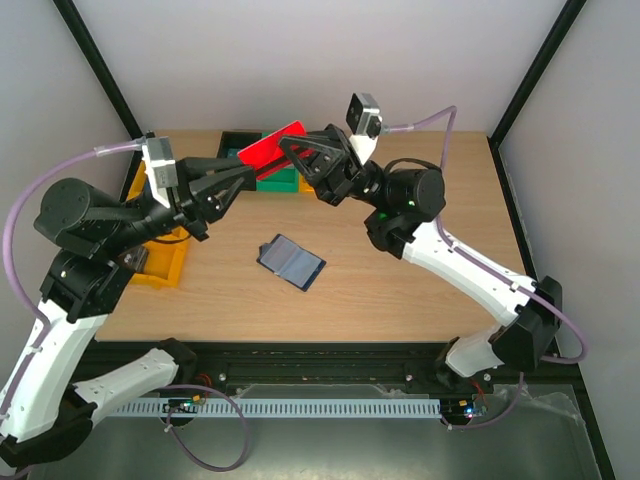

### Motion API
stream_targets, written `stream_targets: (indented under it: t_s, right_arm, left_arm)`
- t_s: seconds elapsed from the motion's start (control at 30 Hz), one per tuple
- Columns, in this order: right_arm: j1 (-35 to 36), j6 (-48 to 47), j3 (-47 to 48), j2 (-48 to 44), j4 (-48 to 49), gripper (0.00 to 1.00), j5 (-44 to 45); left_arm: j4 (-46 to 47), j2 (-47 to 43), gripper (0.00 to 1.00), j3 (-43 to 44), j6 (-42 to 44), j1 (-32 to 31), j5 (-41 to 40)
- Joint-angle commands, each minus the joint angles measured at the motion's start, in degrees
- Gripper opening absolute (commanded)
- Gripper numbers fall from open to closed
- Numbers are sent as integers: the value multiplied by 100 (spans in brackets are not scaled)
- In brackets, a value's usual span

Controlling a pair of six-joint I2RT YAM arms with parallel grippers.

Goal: Take the credit cards out of the card holder

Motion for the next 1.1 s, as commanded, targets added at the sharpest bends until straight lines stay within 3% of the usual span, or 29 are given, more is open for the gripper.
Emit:
stream_targets:
  t_s: [0.0,0.03,0.13,0.2,0.27,0.43,0.53,0.7,0.9,1.07]
  right_arm:
    - [12,-1415,-11,-600,-1781,2,-158]
    - [12,-2327,51,-781,-2931,2,-210]
    - [12,-4364,499,-1043,-5838,2,-300]
    - [19,-5111,677,-1064,-7067,2,-277]
    - [35,-5506,724,-1073,-7671,2,-512]
    - [225,-5797,830,-998,-8016,2,-405]
    - [371,-5901,963,-874,-8117,2,-295]
    - [519,-5918,1017,-770,-7990,2,-266]
    - [521,-5889,1018,-830,-7798,2,-332]
    - [520,-5831,953,-901,-7603,2,-341]
  left_arm:
    - [-228,-291,53,-119,182,214,-243]
    - [-424,-422,63,-166,403,291,-407]
    - [-1218,-771,67,-282,1612,525,-491]
    - [-2002,-855,71,-237,2615,605,-240]
    - [-2590,-809,70,-174,3204,646,-221]
    - [-3627,-229,61,176,3723,654,283]
    - [-3667,-75,61,130,3571,638,652]
    - [-3582,32,53,52,3457,601,570]
    - [-3713,99,28,62,3502,601,553]
    - [-3846,104,29,-35,3569,597,714]
